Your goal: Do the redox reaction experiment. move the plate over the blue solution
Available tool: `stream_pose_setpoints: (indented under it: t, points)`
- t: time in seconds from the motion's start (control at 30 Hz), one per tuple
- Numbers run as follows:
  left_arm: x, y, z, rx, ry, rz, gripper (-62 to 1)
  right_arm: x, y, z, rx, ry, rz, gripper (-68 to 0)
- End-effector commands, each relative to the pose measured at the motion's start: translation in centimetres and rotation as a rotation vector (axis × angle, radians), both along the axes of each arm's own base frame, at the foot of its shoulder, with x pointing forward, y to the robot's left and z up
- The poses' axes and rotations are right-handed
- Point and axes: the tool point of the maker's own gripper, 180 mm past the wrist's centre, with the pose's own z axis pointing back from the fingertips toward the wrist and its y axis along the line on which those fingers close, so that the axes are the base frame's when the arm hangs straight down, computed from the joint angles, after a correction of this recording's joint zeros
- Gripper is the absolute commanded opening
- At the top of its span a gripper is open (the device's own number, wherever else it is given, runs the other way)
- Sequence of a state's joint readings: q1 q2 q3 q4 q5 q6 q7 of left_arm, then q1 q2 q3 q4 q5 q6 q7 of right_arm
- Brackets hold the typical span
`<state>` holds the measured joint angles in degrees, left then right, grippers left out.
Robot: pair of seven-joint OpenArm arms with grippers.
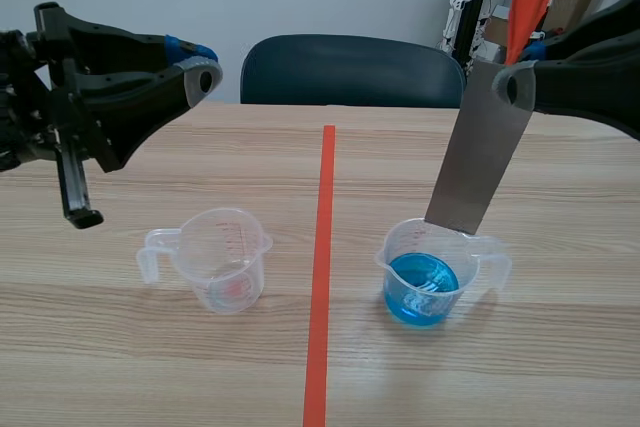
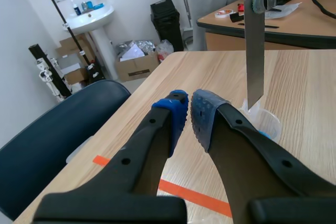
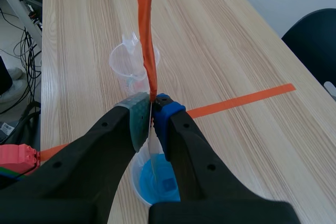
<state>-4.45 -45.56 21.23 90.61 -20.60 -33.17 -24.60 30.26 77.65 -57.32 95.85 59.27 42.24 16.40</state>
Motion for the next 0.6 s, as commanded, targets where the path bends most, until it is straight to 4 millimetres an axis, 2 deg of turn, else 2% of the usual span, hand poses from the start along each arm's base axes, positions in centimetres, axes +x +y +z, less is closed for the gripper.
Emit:
stream_pose_setpoints:
  t: [0.0,0.27,0.57]
  points:
    - [0.1,-0.8,0.1,-0.003,0.006,-0.01,-56.5,0.2,0.1,1.7,0.031,-0.031,0.002,-66.9]
    - [-0.3,-4.9,-2.4,0.129,-0.008,-0.071,-56.5,0.2,0.1,1.7,0.034,-0.029,0.002,-66.9]
    - [0.2,-7.8,-2.3,0.156,-0.023,-0.093,-56.5,0.2,0.1,1.8,0.039,-0.028,0.0,-66.9]
